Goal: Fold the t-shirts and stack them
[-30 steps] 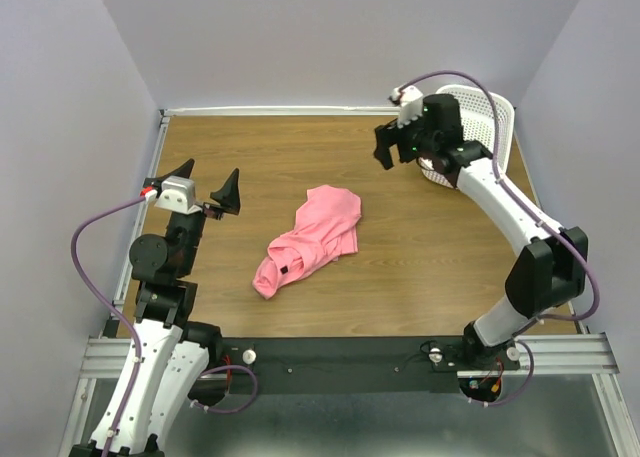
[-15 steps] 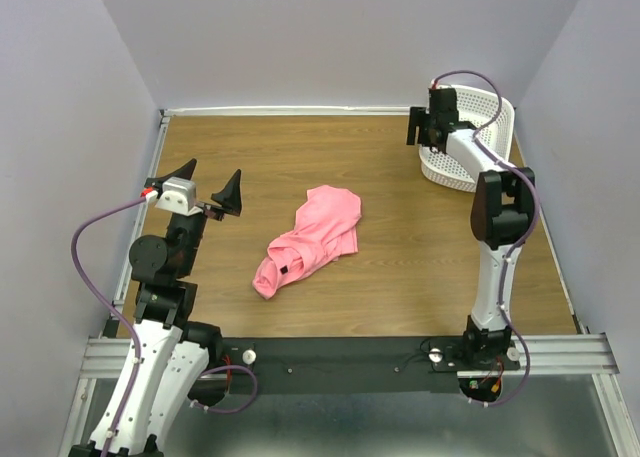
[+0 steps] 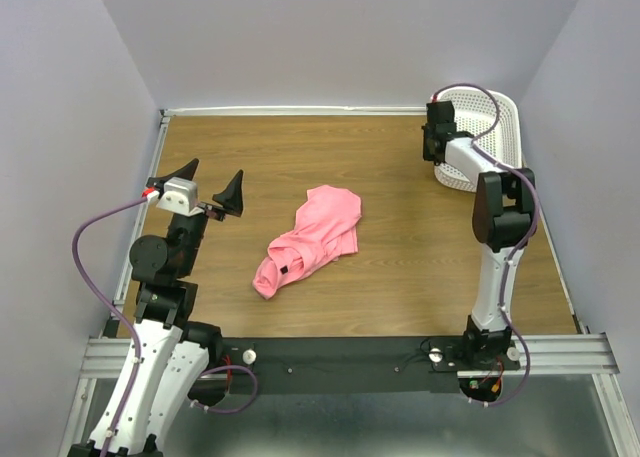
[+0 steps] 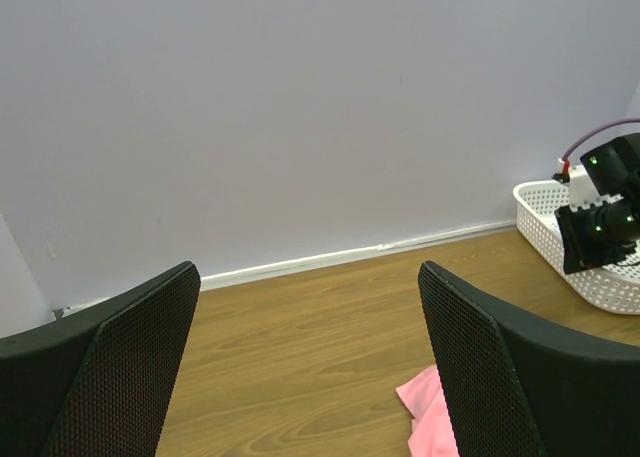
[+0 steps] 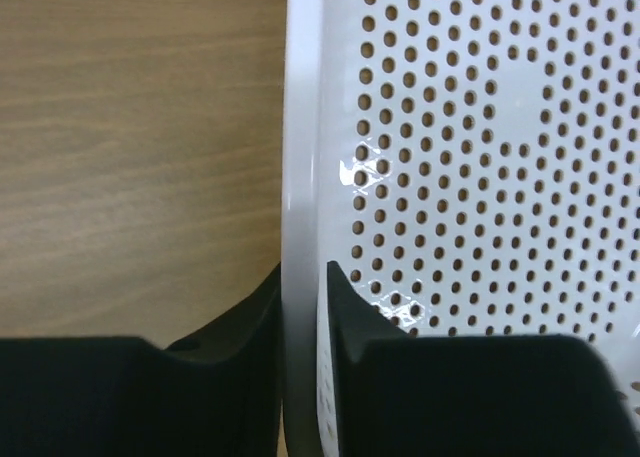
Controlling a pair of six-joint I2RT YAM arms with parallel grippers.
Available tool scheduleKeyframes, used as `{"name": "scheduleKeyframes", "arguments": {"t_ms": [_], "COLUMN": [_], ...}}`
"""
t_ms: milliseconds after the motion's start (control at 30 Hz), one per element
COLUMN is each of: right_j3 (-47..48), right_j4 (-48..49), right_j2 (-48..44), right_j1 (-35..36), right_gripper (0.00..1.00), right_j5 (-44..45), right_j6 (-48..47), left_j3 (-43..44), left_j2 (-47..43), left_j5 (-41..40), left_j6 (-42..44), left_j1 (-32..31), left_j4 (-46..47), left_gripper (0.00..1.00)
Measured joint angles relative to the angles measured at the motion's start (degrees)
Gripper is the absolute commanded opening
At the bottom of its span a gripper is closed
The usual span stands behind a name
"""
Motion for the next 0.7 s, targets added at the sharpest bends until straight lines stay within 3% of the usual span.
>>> {"name": "scheduleKeyframes", "arguments": {"t_ms": [367, 500, 600, 633, 700], "right_j3": [-13.29, -16.00, -17.55, -18.03, -19.10], "right_j4": [0.55, 0.98, 1.18, 1.18, 1.25], "right_j2": [-12.17, -14.58, -15.39, -15.56, -16.09], "right_j1": [-4.04, -5.73, -6.47, -6.56, -6.67], "right_gripper": [0.24, 0.31, 0.42, 0.54, 0.69], "right_j5": [0.72, 0.48, -0.68, -1.07, -1.64], "right_j6": [-7.54, -12.22, -16.28, -17.25, -19.32], "left_j3": [0.00, 0.00, 0.00, 0.00, 0.00], "left_j2": [-0.04, -0.07, -0.04, -0.04, 0.11], "left_j5": [0.44, 0.63, 0.72, 0.72, 0.85], "left_j6": [0.00, 0.00, 0.00, 0.00, 0.00], "left_j1": [-0.55, -0.74, -0.76, -0.81, -0.96], "left_j4": [0.02, 0.04, 0.04, 0.04, 0.17], "left_gripper": [0.98, 0.98, 0.98, 0.98, 0.98]}}
